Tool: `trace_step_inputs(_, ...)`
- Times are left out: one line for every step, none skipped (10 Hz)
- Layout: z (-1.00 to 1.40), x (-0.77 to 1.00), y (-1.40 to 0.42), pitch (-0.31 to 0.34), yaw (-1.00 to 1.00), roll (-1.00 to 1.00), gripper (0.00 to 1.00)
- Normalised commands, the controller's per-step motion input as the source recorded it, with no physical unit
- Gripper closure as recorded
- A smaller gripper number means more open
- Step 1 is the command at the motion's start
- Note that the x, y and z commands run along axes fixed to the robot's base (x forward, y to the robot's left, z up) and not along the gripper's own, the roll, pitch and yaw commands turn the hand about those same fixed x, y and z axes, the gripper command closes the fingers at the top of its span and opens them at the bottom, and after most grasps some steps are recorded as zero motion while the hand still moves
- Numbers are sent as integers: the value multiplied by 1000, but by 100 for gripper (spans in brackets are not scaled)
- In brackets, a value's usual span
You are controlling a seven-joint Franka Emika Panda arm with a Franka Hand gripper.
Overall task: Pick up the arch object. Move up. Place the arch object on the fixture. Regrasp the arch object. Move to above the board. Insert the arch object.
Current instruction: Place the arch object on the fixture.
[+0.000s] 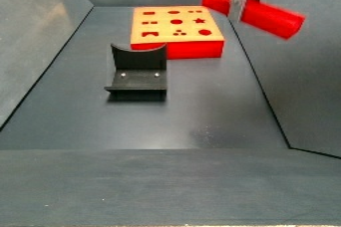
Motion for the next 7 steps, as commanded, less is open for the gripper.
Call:
trace_step_inputs(-370, 1000, -924, -62, -1000, 22, 100)
trace_step_inputs(-390, 1000, -916, -61, -1000, 21, 100)
trace_step_inputs(-338, 1000, -764, -68, -1000, 17, 100)
trace_step_inputs(-294, 1000, -682, -65, -1000, 15, 100)
trace_step_inputs(-239, 1000, -525, -48, -1000, 16, 100)
trace_step_inputs(-229, 1000, -479, -46, -1000, 20, 100)
trace_step_inputs(-192, 1000, -362, -39, -1000, 42, 100)
